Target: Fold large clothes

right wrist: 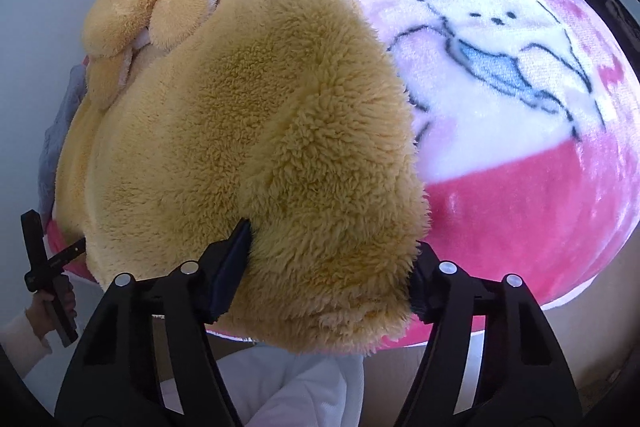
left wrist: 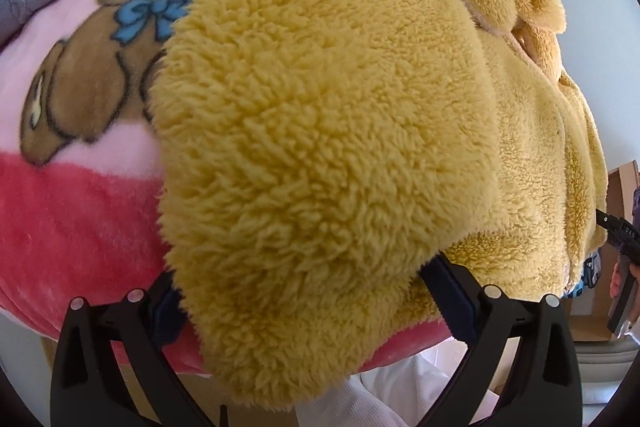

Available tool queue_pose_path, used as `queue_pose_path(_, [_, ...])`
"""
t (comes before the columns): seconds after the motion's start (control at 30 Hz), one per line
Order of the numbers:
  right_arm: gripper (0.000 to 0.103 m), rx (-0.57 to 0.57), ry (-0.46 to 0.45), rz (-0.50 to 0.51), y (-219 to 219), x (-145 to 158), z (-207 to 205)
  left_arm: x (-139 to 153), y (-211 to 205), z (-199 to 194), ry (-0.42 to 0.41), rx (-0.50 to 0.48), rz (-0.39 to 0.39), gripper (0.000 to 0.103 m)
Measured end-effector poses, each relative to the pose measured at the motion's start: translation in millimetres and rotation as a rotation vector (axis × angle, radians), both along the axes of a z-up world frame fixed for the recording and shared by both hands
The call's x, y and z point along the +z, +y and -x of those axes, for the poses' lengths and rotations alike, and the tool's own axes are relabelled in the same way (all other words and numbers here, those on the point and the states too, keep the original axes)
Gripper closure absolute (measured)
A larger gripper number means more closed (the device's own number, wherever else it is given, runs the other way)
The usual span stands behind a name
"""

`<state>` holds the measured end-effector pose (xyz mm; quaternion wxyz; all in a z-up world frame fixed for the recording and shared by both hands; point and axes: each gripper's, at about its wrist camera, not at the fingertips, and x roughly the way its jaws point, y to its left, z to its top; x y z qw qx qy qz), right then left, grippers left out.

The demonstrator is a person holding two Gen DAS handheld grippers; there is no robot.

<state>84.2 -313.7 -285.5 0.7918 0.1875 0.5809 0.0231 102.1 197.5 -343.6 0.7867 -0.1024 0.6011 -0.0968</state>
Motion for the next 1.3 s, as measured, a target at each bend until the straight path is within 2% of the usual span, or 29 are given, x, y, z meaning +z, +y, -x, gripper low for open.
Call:
queue_pose_path(0.03, [0.054, 0.012, 0.004, 0.000, 2.9, 0.0, -1.9, 2.3, -2.0, -0.1, -0.006, 0.002, -0.007, 0.007])
queue_pose_path(0.1, [0.067, 0.040, 0.013, 0.001, 9.2, 1.8, -5.7, 6.5, -7.1, 0.8, -0.007, 0.008, -0.011, 0.017])
queue_pose_path(0.13, [0.070, 0.056, 0.016, -0.003, 12.4, 2.9, -7.8, 9.1, -9.4, 1.6, -0.004, 0.010, -0.003, 0.021])
queue_pose_path(0.17, [0.071, 0.065, 0.021, 0.004, 13.9, 3.7, -8.9, 11.7, -12.5, 1.4, 0.002, 0.012, 0.007, 0.029])
queue_pose_path(0.2, [0.072, 0.074, 0.025, 0.011, 15.4, 4.6, -9.7, 13.9, -13.6, 2.0, 0.007, 0.014, 0.019, 0.043])
queue_pose_path(0.27, [0.074, 0.077, 0.033, 0.006, 15.5, 5.9, -11.1, 20.8, -19.9, -0.4, 0.026, 0.007, 0.120, 0.071])
queue_pose_path(0.37, [0.080, 0.104, 0.032, 0.005, 17.1, 13.5, -11.1, 32.7, -21.4, 2.6, 0.024, 0.016, 0.145, 0.081])
queue_pose_path(0.47, [0.083, 0.152, 0.014, -0.001, 15.2, 33.6, -10.1, 56.1, -25.8, 1.3, -0.001, -0.006, 0.133, 0.083])
queue_pose_path(0.57, [0.083, 0.194, -0.024, -0.065, 16.0, 68.0, -16.2, 86.2, -22.9, -1.6, -0.038, -0.001, 0.165, 0.083])
queue_pose_path(0.7, [0.084, 0.257, -0.109, -0.092, 15.1, 125.7, -34.3, 140.8, -33.9, -12.5, -0.118, -0.027, 0.153, 0.083])
queue_pose_path(0.8, [0.084, 0.277, -0.189, -0.112, 8.3, 168.9, -58.9, 172.7, -28.6, -31.3, -0.171, 0.005, 0.141, 0.083])
queue_pose_path(0.83, [0.084, 0.290, -0.211, -0.107, 4.9, 179.8, -65.0, 187.1, -27.0, -42.3, -0.212, 0.031, 0.145, 0.083])
queue_pose_path(0.97, [0.084, 0.340, -0.298, -0.084, -1.2, 227.5, -111.5, 225.4, -7.4, -76.2, -0.320, 0.121, 0.220, 0.083])
queue_pose_path(1.03, [0.084, 0.362, -0.304, -0.090, -2.7, 240.6, -134.8, 242.8, -4.5, -100.1, -0.353, 0.108, 0.189, 0.083])
queue_pose_path(1.1, [0.084, 0.374, -0.298, -0.108, -6.1, 249.2, -158.8, 249.6, -9.5, -127.6, -0.349, 0.105, 0.184, 0.083])
queue_pose_path(1.17, [0.084, 0.359, -0.271, -0.141, -6.8, 251.5, -189.6, 250.4, -6.8, -163.3, -0.299, 0.127, 0.224, 0.083])
queue_pose_path(1.23, [0.084, 0.322, -0.235, -0.172, -6.7, 249.3, -224.1, 247.6, -4.2, -198.2, -0.260, 0.135, 0.229, 0.083])
queue_pose_path(1.3, [0.084, 0.263, -0.231, -0.152, -7.9, 244.3, -254.9, 244.0, 0.0, -228.7, -0.256, 0.151, 0.237, 0.083])
